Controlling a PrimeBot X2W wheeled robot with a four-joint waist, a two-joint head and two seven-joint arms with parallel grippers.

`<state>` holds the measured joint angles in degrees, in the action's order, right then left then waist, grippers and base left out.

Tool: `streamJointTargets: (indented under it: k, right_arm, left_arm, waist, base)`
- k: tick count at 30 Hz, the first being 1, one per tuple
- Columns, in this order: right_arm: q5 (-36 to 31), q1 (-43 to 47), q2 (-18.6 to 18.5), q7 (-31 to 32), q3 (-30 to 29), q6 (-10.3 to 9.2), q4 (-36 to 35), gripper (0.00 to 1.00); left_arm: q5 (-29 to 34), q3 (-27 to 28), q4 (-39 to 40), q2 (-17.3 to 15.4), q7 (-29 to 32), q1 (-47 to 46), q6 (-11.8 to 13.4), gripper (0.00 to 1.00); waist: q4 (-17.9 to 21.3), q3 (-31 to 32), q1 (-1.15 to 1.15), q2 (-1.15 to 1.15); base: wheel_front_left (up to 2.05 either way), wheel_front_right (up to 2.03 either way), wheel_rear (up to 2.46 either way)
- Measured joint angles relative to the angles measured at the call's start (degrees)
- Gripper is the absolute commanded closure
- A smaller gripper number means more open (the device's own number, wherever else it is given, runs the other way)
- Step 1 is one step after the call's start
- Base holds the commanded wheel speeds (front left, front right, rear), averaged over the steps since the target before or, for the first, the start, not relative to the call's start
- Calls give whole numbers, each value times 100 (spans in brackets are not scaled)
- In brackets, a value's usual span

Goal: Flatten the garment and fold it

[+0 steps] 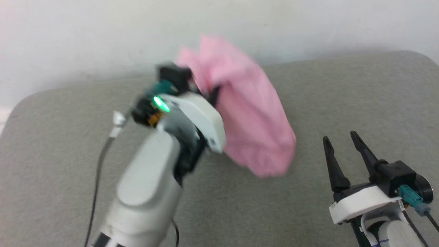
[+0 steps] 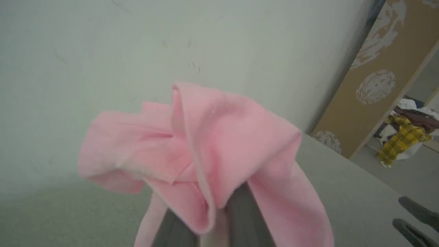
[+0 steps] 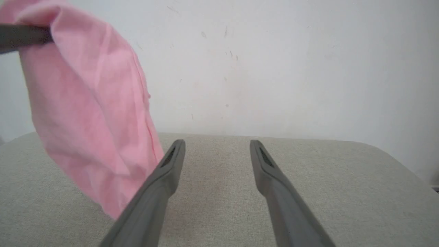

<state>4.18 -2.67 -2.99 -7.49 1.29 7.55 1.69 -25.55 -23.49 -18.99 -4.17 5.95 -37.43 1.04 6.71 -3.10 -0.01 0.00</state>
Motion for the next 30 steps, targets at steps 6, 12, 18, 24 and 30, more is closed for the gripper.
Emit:
streamJointTargets:
  k: [6,12,18,24,30]
  right_arm:
    - [65,1,-2,125,45,0,4,0]
    - [87,3,-3,242,90,0,49,0]
    - [66,3,-2,342,208,0,42,0]
    - [-78,-1,-2,546,412,0,-146,0]
    - [-218,-199,-68,1020,767,0,-280,0]
  left_arm:
    - [-289,-865,-1215,98,1534,595,-256,100]
    - [-531,-1076,-1735,104,2229,888,-258,0]
    - [-735,-702,-1173,112,1109,1074,-213,0]
    - [-636,-263,-172,-146,-488,1624,-37,0]
    - [-313,266,510,-514,-1785,2300,479,0]
  waist:
    - [450,-48,1,0]
    - [528,-169,2,0]
    - [308,-131,1,0]
    - [45,-16,1,0]
    - [-231,45,1,0]
  base:
    - [0,0,0]
    - [0,0,0]
    - [0,0,0]
    - [0,0,0]
    - [0,0,0]
